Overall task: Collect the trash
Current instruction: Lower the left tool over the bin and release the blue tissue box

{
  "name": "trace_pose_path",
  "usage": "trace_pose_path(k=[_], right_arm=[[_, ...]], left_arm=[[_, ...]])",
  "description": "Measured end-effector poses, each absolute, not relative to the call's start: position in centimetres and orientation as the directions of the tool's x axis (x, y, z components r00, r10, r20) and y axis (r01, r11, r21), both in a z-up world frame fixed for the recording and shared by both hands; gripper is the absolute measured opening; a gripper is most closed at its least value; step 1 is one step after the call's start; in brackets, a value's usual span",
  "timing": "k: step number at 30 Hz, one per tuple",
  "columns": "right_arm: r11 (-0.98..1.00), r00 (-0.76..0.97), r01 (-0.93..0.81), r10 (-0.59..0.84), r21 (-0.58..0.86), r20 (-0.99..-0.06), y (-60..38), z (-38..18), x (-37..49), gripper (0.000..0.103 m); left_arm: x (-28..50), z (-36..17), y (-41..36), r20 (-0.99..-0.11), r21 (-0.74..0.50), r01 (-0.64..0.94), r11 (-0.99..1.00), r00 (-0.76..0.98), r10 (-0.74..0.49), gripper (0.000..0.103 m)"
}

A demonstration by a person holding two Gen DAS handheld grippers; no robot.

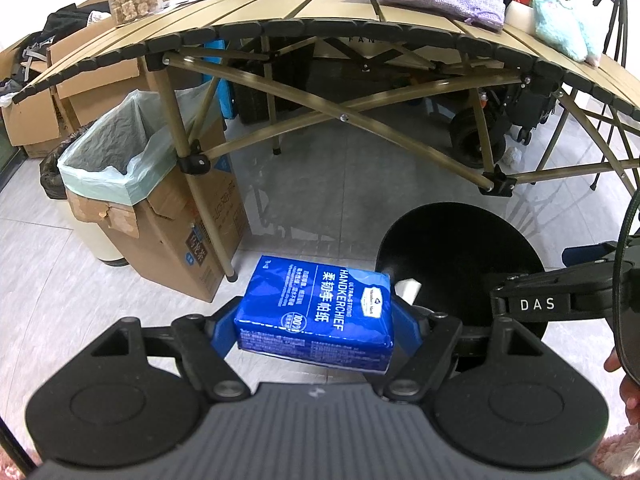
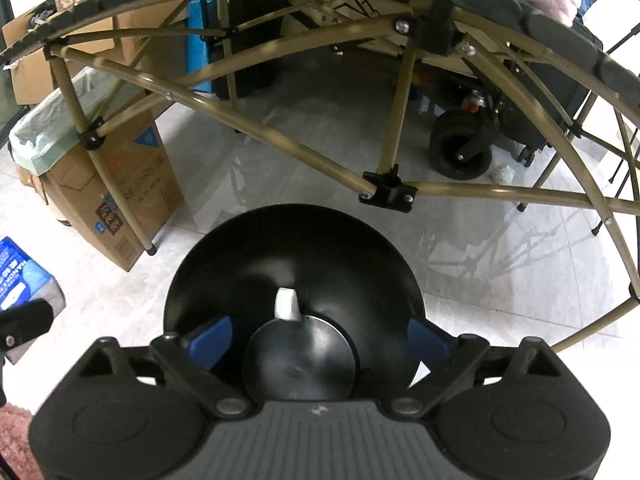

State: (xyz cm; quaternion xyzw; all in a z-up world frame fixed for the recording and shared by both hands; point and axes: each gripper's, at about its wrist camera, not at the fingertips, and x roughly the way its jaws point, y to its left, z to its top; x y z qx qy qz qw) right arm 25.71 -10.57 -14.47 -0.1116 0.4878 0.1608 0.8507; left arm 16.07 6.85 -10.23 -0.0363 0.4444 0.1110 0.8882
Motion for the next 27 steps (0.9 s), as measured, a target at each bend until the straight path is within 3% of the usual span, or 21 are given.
trace_pose_path(k=[9,27], right_arm=[[0.924,0.468,-0.381,0.157,-0.039,-0.869,-10.5,-14.4,25.6,0.103],[0.932,0.469,-0.361,0.146,-0.038,-0.871,-11.9,-13.9,25.4,0.103]], left_arm=[[16.1,-10.3,6.8,-0.799,0.034,-0.231,0.972,0.579,0.165,0.077],[16.3,-10.5,6.5,-0.805,0.037,-0.219,0.975,0.572,0.159,0.077]])
